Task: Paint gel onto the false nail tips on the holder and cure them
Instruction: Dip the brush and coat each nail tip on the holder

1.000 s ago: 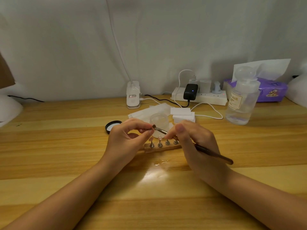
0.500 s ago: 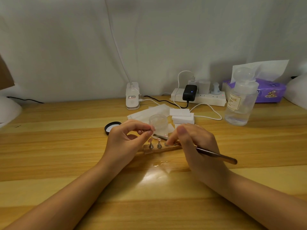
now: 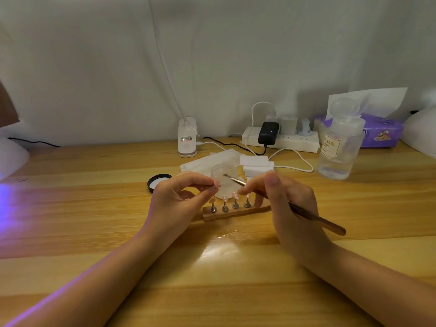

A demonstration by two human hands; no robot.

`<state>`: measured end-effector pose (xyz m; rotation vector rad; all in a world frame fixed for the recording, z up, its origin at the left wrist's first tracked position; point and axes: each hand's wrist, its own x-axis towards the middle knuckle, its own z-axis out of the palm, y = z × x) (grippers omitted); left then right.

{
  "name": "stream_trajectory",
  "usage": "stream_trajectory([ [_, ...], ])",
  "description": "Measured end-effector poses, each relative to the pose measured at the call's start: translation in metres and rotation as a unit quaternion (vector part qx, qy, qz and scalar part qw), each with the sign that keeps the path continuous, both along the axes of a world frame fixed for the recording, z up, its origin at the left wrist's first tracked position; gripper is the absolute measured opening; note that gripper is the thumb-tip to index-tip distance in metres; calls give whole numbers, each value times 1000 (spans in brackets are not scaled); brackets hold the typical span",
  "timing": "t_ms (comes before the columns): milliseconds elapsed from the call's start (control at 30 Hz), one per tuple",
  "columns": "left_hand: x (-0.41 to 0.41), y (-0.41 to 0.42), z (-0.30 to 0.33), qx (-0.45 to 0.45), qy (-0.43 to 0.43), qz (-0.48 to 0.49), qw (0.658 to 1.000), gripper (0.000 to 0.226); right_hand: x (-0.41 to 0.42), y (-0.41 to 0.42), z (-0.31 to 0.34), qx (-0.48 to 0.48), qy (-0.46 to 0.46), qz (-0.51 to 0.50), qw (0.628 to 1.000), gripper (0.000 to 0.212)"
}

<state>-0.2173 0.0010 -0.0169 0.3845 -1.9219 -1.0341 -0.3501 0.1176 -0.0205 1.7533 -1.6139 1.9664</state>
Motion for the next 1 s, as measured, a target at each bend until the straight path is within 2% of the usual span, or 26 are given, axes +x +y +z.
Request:
stream_trajectory([
  [100, 0, 1, 2, -43, -8, 10, 999, 14, -2, 1, 3, 12, -66, 26, 997, 43],
  [267, -1, 6, 6, -78, -5, -7, 997, 13, -3, 0, 10, 31, 37, -5, 999, 11],
  [367, -2, 9, 9, -108, -14, -43, 993, 19, -2, 0, 9, 53, 100, 1, 994, 25],
  [433, -2, 11, 10, -99, -13, -70, 993, 20, -1, 1, 7, 60, 120, 13, 991, 26],
  [667, -2, 12, 9, -93, -24, -99, 990, 27, -2, -1, 10, 43, 125, 12, 991, 27],
  [767, 1, 8, 11, -89, -40, -70, 993, 30, -9, 0, 15, 50, 94, 9, 994, 25],
  [867, 9, -1, 11, -126, -109, -28, 986, 37, -25, 4, 19, 87, 60, -10, 994, 23],
  [1000, 15, -7, 6, -129, -203, -5, 971, 44, -43, 8, 17, 155, 100, -35, 982, 22],
])
